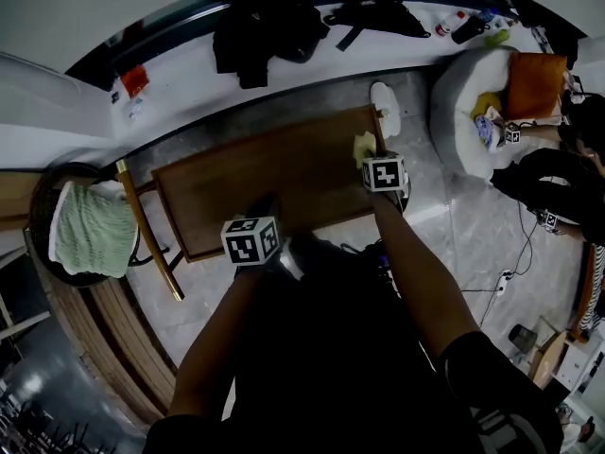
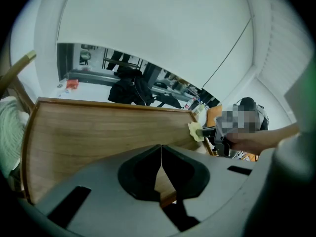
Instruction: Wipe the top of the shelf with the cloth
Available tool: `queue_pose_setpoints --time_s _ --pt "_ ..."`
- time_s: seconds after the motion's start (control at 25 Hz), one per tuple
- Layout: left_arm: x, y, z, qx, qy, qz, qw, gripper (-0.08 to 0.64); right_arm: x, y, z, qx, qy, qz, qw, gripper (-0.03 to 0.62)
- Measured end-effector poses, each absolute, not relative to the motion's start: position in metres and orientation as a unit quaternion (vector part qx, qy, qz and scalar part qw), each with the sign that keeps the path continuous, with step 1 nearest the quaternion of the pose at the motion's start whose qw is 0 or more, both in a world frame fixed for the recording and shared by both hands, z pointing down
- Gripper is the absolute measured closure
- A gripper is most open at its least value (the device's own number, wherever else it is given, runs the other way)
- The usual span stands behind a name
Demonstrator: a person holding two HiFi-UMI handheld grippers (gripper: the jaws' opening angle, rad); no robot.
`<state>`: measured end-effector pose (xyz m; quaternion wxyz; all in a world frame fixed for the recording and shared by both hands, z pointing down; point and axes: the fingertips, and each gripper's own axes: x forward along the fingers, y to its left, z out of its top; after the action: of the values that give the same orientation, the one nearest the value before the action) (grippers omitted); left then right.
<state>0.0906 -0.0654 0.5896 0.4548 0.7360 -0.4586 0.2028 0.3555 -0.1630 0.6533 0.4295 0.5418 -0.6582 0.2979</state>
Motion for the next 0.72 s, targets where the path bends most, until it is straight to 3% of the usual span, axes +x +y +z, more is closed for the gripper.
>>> queue_pose_setpoints --time_s 0.28,0.4,0.72 --pt "0.056 -0.056 0.585 0.729 -0.473 0.188 0.458 0.545 0.370 -0.162 0.646 0.589 -0.610 0.287 0.445 0.548" --pt "0.024 -0.052 0.580 0.719 -0.490 0.169 0.462 0.545 0.345 -0.162 0.633 0.591 -0.629 0.279 0.421 0.548" --pt "-0.081 -0.041 0.544 0.710 -0.518 0.121 0.461 0.545 0.109 -0.140 0.600 0.433 -0.781 0.337 0.299 0.548"
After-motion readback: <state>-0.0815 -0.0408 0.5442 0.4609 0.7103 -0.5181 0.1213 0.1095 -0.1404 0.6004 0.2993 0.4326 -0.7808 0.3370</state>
